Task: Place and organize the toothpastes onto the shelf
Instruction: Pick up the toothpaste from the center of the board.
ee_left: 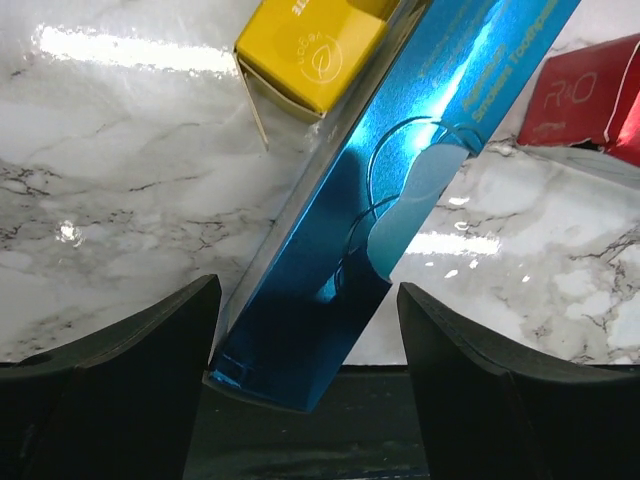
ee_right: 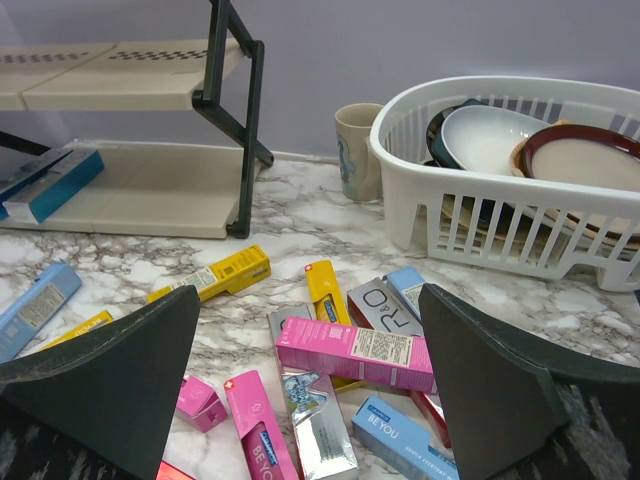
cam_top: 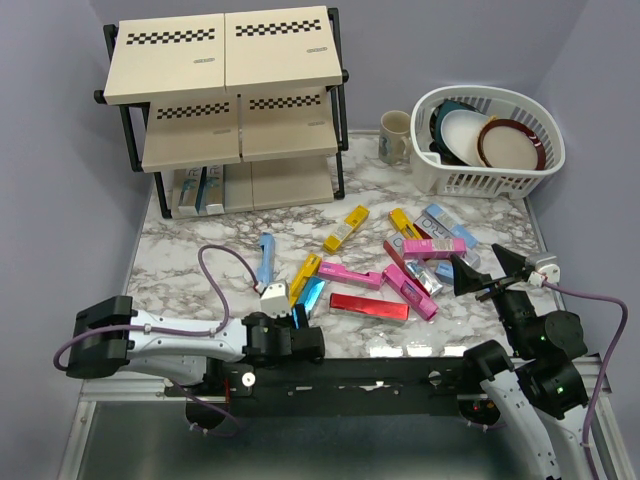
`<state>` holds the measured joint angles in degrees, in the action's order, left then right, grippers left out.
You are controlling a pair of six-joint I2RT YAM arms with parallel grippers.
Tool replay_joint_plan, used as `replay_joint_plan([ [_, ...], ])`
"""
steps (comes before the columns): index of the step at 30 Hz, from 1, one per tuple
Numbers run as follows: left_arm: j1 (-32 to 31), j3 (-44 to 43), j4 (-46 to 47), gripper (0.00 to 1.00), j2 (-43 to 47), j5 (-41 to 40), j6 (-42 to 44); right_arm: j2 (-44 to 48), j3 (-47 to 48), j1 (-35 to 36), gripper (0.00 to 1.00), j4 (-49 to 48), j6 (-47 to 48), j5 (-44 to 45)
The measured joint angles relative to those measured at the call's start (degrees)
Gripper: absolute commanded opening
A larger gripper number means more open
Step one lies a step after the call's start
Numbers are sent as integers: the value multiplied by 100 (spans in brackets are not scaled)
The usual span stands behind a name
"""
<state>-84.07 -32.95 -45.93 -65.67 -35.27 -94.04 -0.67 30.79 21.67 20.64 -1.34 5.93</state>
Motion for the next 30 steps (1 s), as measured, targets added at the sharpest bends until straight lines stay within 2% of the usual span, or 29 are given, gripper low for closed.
replay_joint_plan([
  [10,608,-2,505,84,0,-107,807,0,0,0,100,0,-2,0],
  [19,404,-9,490,93,-140,-114,1515,0,0,0,100,0,0,0],
  [26,210,-59,431,93,-90,-103,2131,0,0,0,100,0,0,0],
  [30,140,-76,463,87,-192,-57,2520,0,0,0,100,0,0,0],
])
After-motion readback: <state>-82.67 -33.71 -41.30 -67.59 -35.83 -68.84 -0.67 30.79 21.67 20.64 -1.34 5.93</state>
